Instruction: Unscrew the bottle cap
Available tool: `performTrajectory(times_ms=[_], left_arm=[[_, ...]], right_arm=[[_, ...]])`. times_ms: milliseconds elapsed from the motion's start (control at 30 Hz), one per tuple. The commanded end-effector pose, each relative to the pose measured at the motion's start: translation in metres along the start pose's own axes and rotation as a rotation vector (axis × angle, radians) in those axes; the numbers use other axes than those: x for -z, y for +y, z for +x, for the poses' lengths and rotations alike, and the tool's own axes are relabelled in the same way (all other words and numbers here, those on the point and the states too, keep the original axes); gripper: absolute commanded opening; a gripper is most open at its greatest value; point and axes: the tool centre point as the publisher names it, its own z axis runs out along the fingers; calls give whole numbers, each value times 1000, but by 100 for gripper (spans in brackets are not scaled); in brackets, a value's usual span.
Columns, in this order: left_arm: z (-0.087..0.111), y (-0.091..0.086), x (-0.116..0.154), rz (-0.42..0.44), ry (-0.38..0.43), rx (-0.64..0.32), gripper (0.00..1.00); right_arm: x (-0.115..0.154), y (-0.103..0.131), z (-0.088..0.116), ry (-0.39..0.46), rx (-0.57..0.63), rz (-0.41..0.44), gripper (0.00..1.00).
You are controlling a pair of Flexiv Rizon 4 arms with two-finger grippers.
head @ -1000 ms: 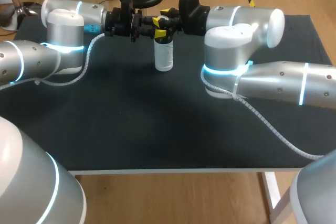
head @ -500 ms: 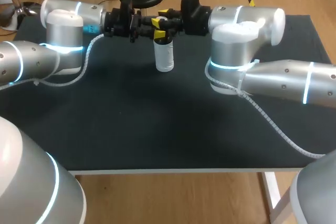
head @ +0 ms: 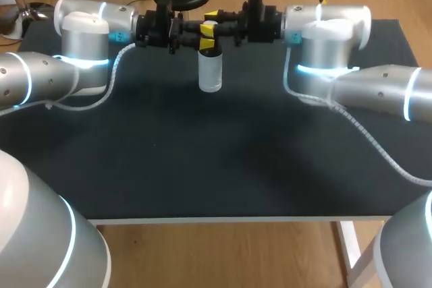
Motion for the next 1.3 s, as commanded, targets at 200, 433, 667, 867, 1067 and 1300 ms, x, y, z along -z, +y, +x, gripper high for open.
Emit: performTrajectory(times_ms=[200,433,667,867,1067,1300], left_arm=[[2,-1,3,0,4,-1,0],[2,-1,3,0,4,-1,0],[2,-1,3,0,4,-1,0],[2,-1,3,0,4,-1,0],[2,-1,3,0,4,-1,0],[2,-1,3,0,4,-1,0]], right_arm=[[-6,-6,-4,448,6,-33,0],[-9,-5,6,620,5,-26,0],[-11,-7,11,800,15,-43,0],[-10,-7,19,943,33,-28,0],[-9,-5,24,1054,25,-38,0],[-8,5,26,1171,30,-43,0]])
